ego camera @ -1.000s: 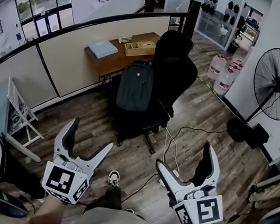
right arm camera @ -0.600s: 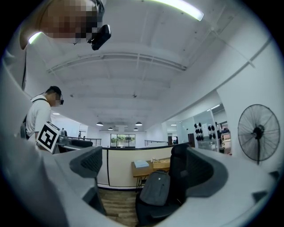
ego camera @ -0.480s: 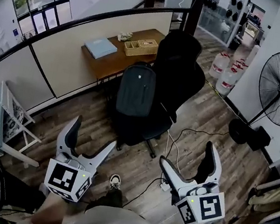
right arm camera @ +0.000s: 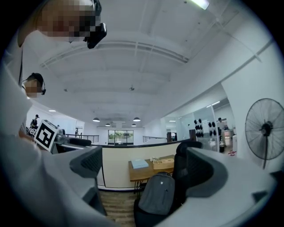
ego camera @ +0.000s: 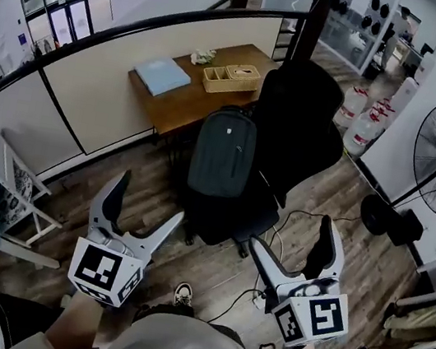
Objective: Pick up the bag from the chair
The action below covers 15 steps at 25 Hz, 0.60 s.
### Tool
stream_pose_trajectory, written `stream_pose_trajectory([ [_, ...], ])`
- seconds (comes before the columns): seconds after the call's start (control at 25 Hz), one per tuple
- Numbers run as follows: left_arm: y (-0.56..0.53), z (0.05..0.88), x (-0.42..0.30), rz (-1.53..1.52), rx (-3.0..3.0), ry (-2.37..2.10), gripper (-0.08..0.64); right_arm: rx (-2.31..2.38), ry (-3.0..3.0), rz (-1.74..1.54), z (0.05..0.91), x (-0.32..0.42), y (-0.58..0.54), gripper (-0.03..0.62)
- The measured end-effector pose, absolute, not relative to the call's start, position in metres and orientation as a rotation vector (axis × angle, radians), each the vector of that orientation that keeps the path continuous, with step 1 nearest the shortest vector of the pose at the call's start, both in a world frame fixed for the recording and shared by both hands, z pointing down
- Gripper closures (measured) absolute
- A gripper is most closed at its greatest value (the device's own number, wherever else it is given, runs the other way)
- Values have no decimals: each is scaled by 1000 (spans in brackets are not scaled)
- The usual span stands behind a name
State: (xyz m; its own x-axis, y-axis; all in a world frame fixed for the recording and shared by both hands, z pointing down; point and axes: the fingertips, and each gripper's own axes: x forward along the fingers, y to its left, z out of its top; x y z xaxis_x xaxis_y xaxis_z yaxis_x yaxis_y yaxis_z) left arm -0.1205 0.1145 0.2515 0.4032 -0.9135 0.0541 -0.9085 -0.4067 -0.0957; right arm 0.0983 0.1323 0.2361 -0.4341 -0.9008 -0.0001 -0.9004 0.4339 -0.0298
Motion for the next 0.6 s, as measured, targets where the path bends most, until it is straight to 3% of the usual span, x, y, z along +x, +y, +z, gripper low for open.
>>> stream_pose_trajectory([
  [0.6,6,279,-153,-198,-2642,1664,120,-1695,2664,-127,268,63,23,3],
])
